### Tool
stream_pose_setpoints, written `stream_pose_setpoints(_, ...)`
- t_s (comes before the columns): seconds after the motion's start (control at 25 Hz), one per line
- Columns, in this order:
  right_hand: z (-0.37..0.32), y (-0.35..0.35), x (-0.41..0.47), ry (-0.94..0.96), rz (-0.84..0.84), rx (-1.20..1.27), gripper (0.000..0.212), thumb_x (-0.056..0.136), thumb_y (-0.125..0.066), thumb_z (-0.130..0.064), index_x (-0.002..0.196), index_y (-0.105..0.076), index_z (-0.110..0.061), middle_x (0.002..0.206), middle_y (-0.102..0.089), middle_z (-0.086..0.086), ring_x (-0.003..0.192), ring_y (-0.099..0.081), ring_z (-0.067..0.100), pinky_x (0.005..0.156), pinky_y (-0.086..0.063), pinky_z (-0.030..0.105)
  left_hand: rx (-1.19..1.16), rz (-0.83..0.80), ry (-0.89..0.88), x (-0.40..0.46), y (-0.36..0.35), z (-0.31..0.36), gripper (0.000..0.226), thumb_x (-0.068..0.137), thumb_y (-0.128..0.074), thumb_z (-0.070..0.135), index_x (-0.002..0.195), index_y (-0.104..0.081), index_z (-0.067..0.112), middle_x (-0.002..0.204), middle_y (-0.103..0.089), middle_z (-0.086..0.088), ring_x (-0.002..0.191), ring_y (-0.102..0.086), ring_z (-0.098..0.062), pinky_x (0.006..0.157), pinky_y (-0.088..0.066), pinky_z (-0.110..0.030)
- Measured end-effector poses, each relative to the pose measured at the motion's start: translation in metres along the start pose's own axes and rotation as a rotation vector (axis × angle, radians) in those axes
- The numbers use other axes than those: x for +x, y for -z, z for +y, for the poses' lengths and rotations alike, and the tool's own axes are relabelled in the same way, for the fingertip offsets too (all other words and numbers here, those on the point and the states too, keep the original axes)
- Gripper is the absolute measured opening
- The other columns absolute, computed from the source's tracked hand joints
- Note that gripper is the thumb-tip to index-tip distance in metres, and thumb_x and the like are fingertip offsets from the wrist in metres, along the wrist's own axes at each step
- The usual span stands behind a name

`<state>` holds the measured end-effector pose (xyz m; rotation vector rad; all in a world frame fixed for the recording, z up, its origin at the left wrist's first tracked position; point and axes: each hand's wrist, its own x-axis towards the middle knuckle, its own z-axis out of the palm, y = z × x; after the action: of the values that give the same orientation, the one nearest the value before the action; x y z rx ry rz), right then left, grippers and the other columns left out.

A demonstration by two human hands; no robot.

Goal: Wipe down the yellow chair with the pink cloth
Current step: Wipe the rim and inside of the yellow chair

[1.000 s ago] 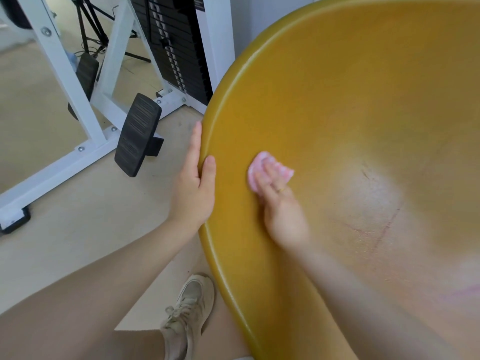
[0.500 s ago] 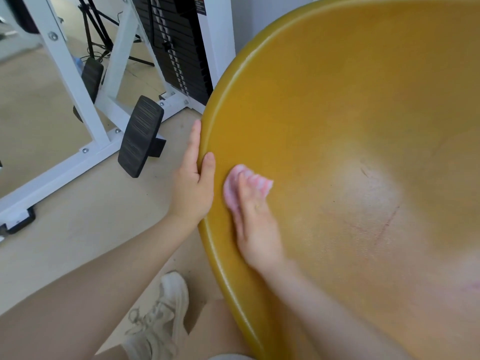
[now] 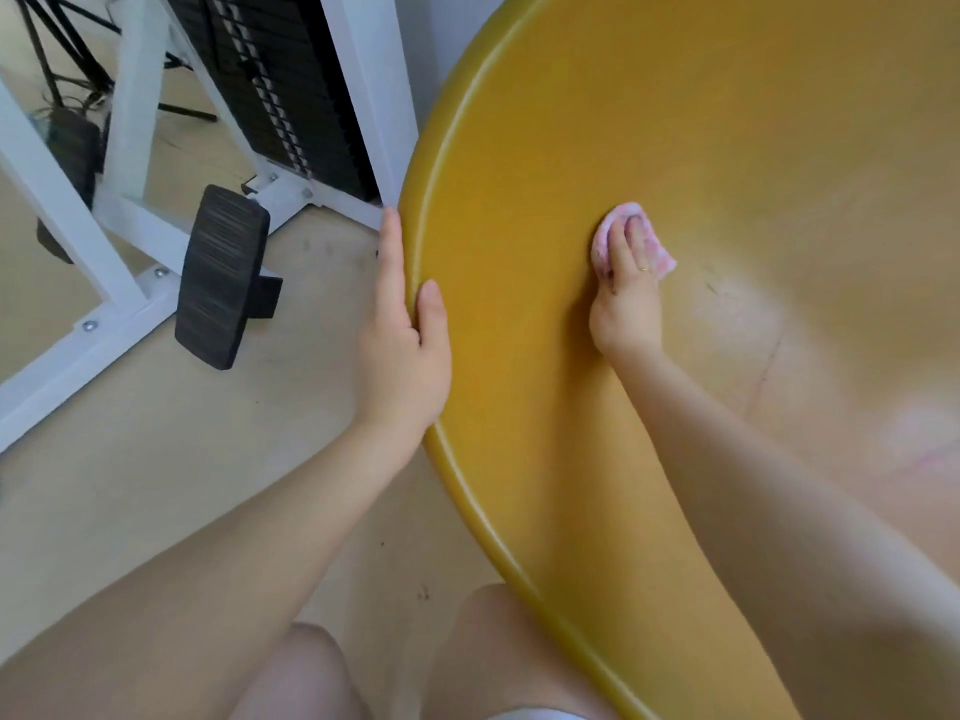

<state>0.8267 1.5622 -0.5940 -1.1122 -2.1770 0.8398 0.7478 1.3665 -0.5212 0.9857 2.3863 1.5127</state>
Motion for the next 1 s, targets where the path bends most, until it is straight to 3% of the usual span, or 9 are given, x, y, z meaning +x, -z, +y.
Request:
stream_pose_setpoints(0.08,-0.016,-0.008,-0.041,0.098,-0.076,0.049,0.049,0.093,-0.033,-0.004,0.142,-0.027,-0.005,0.153,-0.015,0.011,0.143,-0.008,0.022,0.118,-0.005,0.037,-0.003,-0.006,-0.016,0.000,0.001,-0.001,0.055,0.102,-0.031,0.021,0.149,-0.006,0.030,0.150,-0.028,0.010,0.087,-0.034,0.037,0.070,-0.027,0.013)
stream_pose_setpoints(0.24,-0.038,-0.016,-0.142,0.324,-0.265,0.057,0.053,0.093,-0.028,-0.030,0.142,-0.024,-0.008,0.148,-0.013,-0.005,0.141,-0.005,0.002,0.117,0.001,0.023,0.113,0.007,-0.092,0.000,0.004,0.001,0.057,0.100,-0.032,0.017,0.150,-0.006,0.022,0.153,-0.022,0.005,0.120,-0.039,-0.007,0.086,-0.028,-0.008)
stream_pose_setpoints(0.32,-0.030,-0.012,-0.138,0.380,-0.274,0.026,0.051,0.094,-0.028,-0.027,0.142,-0.025,-0.008,0.149,-0.013,-0.003,0.141,-0.006,0.005,0.116,0.001,0.018,0.380,0.074,-0.248,0.001,0.004,0.001,0.057,0.096,-0.034,0.013,0.150,-0.017,0.016,0.156,-0.017,-0.012,0.137,-0.031,-0.026,0.106,-0.030,-0.031)
stream_pose_setpoints(0.4,-0.017,-0.010,-0.108,0.283,-0.208,-0.041,0.048,0.096,-0.032,-0.019,0.142,-0.026,-0.007,0.151,-0.013,0.002,0.142,-0.008,0.013,0.113,0.004,0.014,0.715,0.036,-0.435,0.004,0.004,-0.005,0.056,0.086,-0.038,0.016,0.143,-0.037,0.013,0.154,-0.023,-0.017,0.141,-0.023,-0.036,0.114,-0.016,-0.046)
stream_pose_setpoints(0.52,0.009,-0.009,-0.050,-0.111,-0.058,-0.088,0.049,0.093,-0.029,-0.015,0.141,-0.031,-0.005,0.154,-0.019,0.011,0.142,-0.015,0.027,0.117,-0.012,0.033,0.978,-0.098,-0.647,0.007,0.006,-0.006,0.058,0.077,-0.044,0.027,0.129,-0.055,0.006,0.146,-0.041,-0.016,0.139,-0.028,-0.033,0.114,-0.008,-0.044)
stream_pose_setpoints(0.6,0.003,-0.009,-0.038,-0.246,0.051,-0.110,0.057,0.082,-0.023,-0.020,0.132,-0.039,0.001,0.148,-0.028,0.017,0.135,-0.028,0.031,0.107,-0.028,0.044,1.165,-0.211,-0.707,0.009,0.008,0.002,0.060,0.080,-0.042,0.032,0.129,-0.052,-0.002,0.143,-0.044,-0.018,0.139,-0.031,-0.029,0.114,-0.005,-0.043)
stream_pose_setpoints(0.68,-0.016,-0.018,-0.060,-0.213,0.043,-0.053,0.051,0.087,-0.026,-0.016,0.135,-0.038,-0.002,0.150,-0.027,0.014,0.138,-0.025,0.025,0.110,-0.024,0.035,1.289,-0.405,-0.732,0.010,0.007,0.009,0.064,0.092,-0.033,0.036,0.140,-0.033,-0.007,0.151,-0.026,-0.023,0.144,-0.017,-0.030,0.117,0.003,-0.043)
stream_pose_setpoints(0.8,-0.047,-0.023,-0.136,-0.079,-0.090,0.078,0.047,0.096,-0.037,-0.004,0.141,-0.031,-0.013,0.151,-0.018,-0.003,0.138,-0.010,0.004,0.107,0.000,0.003,1.305,-0.631,-0.736,0.016,0.000,0.015,0.080,0.092,-0.031,0.055,0.147,-0.016,-0.002,0.156,-0.005,-0.024,0.145,-0.005,-0.032,0.118,-0.002,-0.039)
stream_pose_setpoints(1.0,-0.046,-0.013,-0.167,0.003,-0.165,0.043,0.045,0.096,-0.036,-0.006,0.141,-0.032,-0.012,0.146,-0.021,-0.006,0.134,-0.011,0.001,0.103,0.002,-0.003,1.441,-0.900,-0.783,0.028,-0.011,0.023,0.122,0.066,-0.038,0.086,0.149,-0.005,0.003,0.157,0.005,-0.019,0.146,0.003,-0.030,0.118,0.000,-0.038)
